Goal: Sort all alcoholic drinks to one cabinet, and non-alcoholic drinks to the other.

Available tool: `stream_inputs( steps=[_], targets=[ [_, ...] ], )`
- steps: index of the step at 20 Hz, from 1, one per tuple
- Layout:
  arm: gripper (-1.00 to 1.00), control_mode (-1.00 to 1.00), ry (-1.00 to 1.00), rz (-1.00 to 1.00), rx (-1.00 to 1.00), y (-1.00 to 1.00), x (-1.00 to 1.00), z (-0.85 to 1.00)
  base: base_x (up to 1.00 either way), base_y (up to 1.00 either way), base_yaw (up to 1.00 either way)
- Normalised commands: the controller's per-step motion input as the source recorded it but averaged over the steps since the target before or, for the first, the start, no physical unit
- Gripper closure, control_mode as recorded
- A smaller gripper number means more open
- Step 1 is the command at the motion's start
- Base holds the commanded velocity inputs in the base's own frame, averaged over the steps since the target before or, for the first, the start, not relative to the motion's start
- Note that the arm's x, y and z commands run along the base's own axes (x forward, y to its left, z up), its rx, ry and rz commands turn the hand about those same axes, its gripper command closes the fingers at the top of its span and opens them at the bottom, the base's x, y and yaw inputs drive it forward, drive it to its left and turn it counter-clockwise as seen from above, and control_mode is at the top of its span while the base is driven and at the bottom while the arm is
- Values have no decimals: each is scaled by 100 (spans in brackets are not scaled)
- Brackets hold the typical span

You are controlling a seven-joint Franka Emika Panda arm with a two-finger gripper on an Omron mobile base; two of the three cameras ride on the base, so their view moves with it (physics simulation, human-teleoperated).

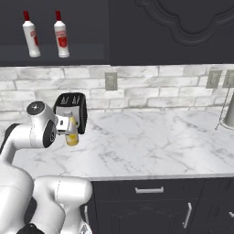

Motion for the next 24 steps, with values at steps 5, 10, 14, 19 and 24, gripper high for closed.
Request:
stream_inputs(
  steps=[5, 10, 14, 19, 24],
  targets=[
    [-100, -100, 0, 0, 0, 5, 19, -14, 0, 0, 0],
    [-100, -100, 0, 0, 0, 2, 20, -10, 0, 0, 0],
    [-100, -100, 0, 0, 0, 1, 19, -9, 0, 0, 0],
    [-100, -100, 0, 0, 0, 5, 23, -16, 0, 0, 0],
    [-100, -100, 0, 0, 0, 7, 25, -16, 0, 0, 0]
  ],
)
